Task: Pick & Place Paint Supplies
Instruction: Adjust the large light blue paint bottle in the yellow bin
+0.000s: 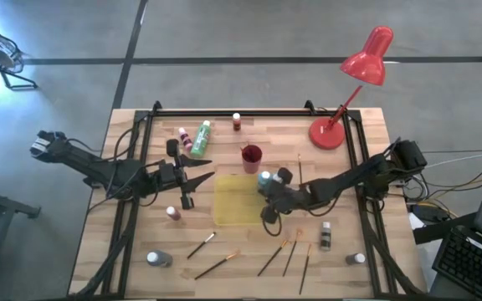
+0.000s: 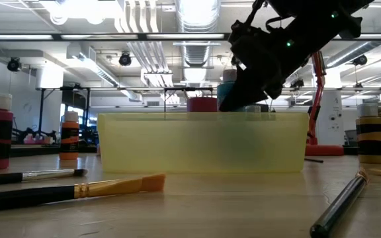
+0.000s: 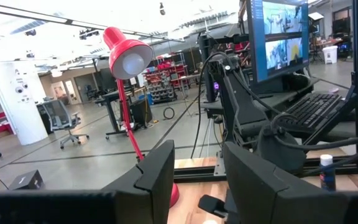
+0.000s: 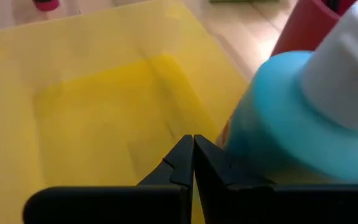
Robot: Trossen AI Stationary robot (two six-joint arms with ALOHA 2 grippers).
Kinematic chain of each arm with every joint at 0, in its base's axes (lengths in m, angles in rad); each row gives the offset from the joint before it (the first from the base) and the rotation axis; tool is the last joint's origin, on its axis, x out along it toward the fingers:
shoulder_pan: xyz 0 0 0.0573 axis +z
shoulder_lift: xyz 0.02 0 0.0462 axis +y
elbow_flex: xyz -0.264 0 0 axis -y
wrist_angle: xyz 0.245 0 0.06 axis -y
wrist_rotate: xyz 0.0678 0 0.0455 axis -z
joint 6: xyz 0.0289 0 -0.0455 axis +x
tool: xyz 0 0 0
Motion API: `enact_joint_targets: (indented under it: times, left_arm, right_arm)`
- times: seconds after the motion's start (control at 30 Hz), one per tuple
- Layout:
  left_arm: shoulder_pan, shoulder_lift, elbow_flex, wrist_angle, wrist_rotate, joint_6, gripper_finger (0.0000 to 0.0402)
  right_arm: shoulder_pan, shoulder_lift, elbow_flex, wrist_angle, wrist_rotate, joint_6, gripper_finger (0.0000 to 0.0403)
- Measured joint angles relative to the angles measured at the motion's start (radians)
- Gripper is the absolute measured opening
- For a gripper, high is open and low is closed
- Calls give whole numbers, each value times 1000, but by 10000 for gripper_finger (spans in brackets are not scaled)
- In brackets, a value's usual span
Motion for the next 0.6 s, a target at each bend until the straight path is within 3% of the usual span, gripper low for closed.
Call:
enact_joint_targets:
  times: [0.27, 0.6]
  left_arm:
    - [0, 0, -1, 0, 0, 0, 145]
    - [0, 0, -1, 0, 0, 0, 145]
  right_arm:
    - [-1, -5, 0, -34, 80, -14, 8]
    - [-1, -5, 0, -39, 63, -16, 8]
